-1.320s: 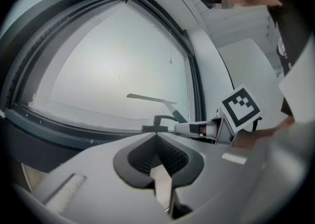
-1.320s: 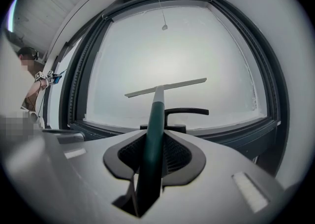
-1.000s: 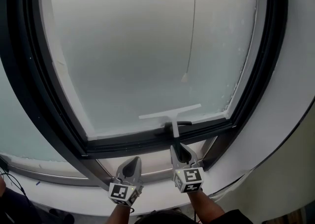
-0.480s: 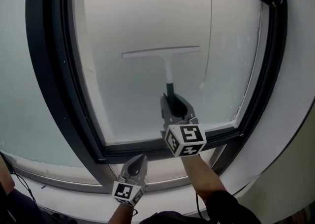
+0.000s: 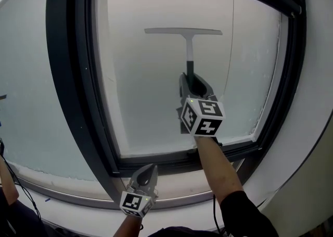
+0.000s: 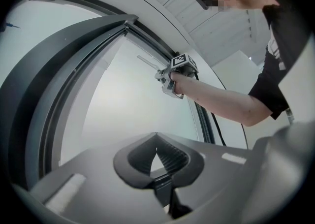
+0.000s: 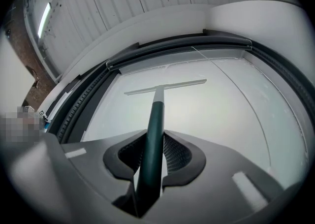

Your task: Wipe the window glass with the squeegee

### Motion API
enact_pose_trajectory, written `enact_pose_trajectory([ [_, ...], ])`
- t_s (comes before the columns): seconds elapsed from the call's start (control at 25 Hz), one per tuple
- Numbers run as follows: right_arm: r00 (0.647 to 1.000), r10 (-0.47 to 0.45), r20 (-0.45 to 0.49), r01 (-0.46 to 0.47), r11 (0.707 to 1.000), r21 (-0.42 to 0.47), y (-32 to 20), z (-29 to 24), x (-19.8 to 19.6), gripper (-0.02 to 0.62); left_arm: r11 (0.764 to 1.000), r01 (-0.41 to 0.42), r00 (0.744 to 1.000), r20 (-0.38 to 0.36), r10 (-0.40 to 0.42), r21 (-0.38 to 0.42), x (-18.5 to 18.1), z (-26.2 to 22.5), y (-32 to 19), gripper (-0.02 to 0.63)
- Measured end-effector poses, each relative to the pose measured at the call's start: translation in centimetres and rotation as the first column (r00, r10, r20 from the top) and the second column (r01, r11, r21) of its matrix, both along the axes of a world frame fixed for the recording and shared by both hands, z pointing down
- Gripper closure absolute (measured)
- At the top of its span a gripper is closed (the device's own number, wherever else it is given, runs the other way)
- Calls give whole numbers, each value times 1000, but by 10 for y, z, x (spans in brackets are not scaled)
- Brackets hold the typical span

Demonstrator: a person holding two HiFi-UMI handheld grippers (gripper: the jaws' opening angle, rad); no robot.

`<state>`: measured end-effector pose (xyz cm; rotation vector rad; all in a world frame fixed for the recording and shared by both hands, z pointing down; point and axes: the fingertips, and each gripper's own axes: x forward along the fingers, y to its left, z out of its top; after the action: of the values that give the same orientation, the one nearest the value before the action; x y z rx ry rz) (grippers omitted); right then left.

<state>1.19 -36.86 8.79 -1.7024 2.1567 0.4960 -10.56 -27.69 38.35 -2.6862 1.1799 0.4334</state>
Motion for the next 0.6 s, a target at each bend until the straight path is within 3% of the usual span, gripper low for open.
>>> enact_pose_trajectory([
  [0.6,1000,14,-14,-14,999,-46,-3,39,-1,506,1000,12,1000,-18,-13,-23,-6,7,-4,607],
])
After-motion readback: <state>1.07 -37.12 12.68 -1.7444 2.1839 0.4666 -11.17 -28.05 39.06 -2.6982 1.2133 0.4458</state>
